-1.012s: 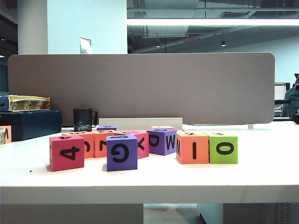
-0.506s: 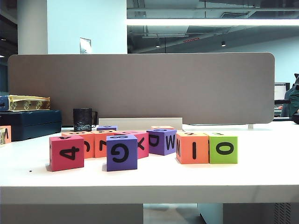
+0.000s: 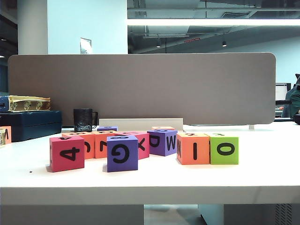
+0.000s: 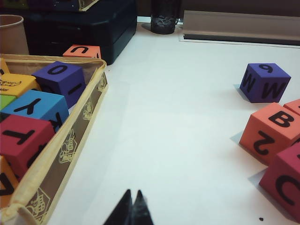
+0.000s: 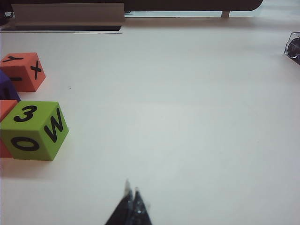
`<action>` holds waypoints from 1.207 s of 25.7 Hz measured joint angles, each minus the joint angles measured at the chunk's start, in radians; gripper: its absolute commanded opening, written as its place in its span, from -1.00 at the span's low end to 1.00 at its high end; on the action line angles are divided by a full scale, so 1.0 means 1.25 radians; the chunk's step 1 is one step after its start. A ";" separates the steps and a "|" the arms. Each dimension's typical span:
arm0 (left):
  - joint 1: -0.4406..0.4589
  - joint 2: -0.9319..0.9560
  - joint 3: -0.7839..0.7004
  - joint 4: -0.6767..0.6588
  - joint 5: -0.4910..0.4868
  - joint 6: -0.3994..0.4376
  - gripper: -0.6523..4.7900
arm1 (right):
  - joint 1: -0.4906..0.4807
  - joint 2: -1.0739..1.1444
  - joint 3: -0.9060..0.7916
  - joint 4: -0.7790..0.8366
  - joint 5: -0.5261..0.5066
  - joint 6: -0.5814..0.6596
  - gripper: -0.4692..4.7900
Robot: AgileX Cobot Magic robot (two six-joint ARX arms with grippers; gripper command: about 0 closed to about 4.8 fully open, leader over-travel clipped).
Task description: Select the appropriate blocks from the scattered letter blocks on the table and arrange them in a row to spell out "23".
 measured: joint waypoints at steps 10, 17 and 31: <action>0.000 0.000 0.000 0.000 0.000 0.000 -0.78 | -0.010 0.000 0.000 -0.004 0.097 -0.001 -0.82; 0.000 0.000 0.000 0.000 0.000 0.000 -0.78 | -0.023 0.000 0.000 -0.004 0.098 -0.001 -0.82; 0.000 0.000 0.000 0.000 0.000 0.000 -0.78 | -0.023 0.000 0.000 -0.004 0.098 -0.001 -0.82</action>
